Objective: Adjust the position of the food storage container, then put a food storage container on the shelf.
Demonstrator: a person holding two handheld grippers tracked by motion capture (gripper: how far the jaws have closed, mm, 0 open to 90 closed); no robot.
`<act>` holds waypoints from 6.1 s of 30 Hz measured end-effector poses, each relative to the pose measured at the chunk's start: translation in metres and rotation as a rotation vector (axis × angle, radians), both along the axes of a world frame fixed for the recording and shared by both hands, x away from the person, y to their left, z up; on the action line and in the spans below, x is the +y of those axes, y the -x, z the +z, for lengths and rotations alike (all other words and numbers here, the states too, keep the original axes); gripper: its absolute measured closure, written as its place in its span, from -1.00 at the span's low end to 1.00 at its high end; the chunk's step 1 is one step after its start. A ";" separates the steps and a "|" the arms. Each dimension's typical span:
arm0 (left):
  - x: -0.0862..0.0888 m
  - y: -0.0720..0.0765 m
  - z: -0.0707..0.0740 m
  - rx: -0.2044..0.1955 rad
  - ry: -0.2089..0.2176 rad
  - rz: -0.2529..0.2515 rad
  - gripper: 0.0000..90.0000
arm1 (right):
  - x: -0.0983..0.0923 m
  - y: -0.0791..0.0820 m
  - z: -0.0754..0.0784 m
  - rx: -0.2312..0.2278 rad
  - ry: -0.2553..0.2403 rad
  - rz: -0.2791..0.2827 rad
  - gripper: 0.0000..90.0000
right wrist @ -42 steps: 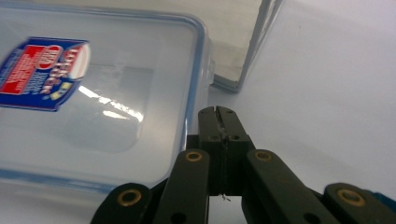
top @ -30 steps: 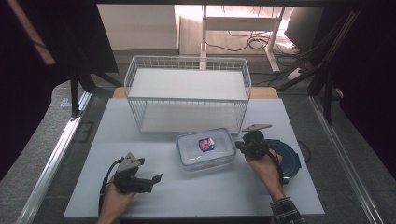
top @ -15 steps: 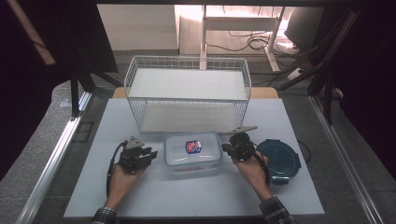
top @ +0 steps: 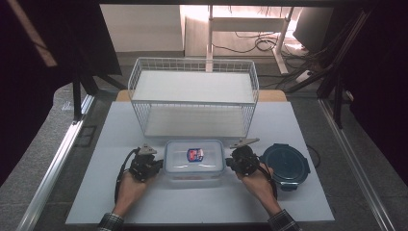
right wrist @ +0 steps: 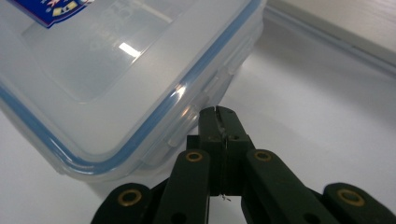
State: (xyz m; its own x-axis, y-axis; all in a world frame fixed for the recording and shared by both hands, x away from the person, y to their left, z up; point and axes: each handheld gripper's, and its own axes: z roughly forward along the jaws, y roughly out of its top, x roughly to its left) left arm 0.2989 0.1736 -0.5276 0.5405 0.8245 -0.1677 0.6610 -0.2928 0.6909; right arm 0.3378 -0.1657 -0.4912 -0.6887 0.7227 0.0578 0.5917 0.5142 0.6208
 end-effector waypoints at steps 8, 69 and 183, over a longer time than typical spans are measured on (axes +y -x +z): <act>0.002 0.024 0.002 0.010 0.003 -0.023 1.00 | 0.001 0.025 0.002 -0.004 0.011 0.034 0.98; 0.013 0.037 0.024 -0.020 0.201 -0.153 -0.93 | -0.026 0.040 0.013 -0.022 -0.187 0.078 -1.00; 0.047 -0.092 0.208 -0.164 0.463 -0.119 0.19 | -0.003 -0.091 0.202 -0.159 -0.538 0.056 0.13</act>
